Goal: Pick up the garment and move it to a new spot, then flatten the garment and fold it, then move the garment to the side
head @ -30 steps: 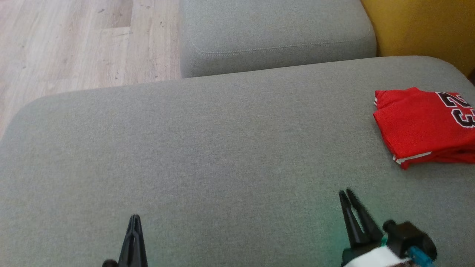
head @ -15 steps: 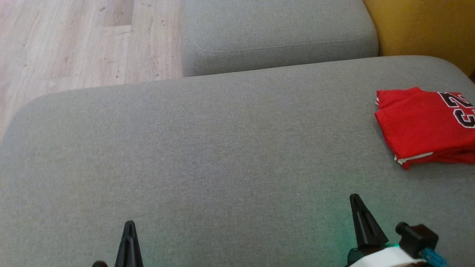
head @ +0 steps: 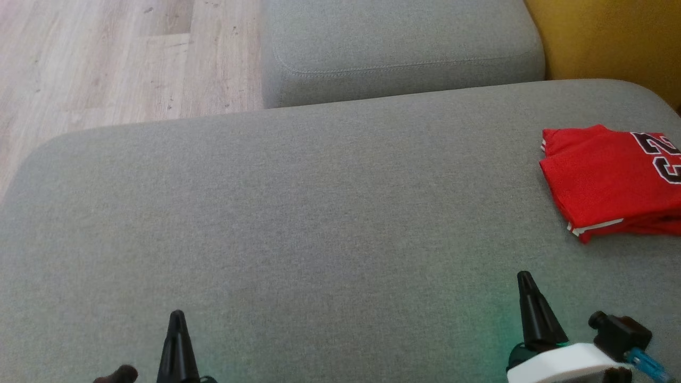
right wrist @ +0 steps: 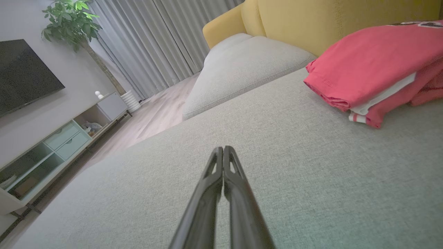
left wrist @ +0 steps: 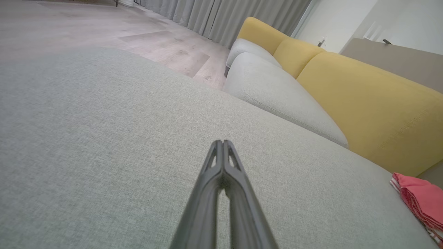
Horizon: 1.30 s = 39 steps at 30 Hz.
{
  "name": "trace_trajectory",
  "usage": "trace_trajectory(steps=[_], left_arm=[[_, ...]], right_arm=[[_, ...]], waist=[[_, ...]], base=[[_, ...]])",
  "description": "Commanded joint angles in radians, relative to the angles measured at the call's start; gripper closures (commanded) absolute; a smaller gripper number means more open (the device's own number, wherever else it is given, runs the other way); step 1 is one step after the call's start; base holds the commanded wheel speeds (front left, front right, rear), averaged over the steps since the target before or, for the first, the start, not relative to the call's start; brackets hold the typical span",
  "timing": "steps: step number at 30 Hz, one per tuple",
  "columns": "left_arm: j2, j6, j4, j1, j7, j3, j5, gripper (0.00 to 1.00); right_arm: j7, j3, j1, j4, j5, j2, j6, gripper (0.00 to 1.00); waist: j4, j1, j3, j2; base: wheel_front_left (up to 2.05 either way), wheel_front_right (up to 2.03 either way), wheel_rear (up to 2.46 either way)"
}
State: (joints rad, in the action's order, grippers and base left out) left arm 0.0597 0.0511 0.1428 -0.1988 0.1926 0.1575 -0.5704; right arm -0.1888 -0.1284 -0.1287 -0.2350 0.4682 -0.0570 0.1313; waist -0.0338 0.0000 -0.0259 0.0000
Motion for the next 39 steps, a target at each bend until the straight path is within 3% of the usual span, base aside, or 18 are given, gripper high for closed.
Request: trace_trajectory(steps=[1, 39], left_arm=[[0.013, -0.009, -0.024, 0.045, -0.004, -0.022, -0.023, 1.0], [0.023, -0.077, 0.022, 0.145, -0.101, -0.094, -0.44, 1.0]], right_arm=[[0.004, 0.002, 0.058, 0.028, 0.027, -0.014, 0.0, 1.0], [0.1, 0.071, 0.125, 0.015, 0.482, -0.024, 0.0, 1.0]], waist=[[0.0, 0.0, 0.0, 0.0], [0.013, 0.0, 0.012, 0.0]], base=[[0.0, 0.0, 0.0], [0.0, 0.0, 0.0]])
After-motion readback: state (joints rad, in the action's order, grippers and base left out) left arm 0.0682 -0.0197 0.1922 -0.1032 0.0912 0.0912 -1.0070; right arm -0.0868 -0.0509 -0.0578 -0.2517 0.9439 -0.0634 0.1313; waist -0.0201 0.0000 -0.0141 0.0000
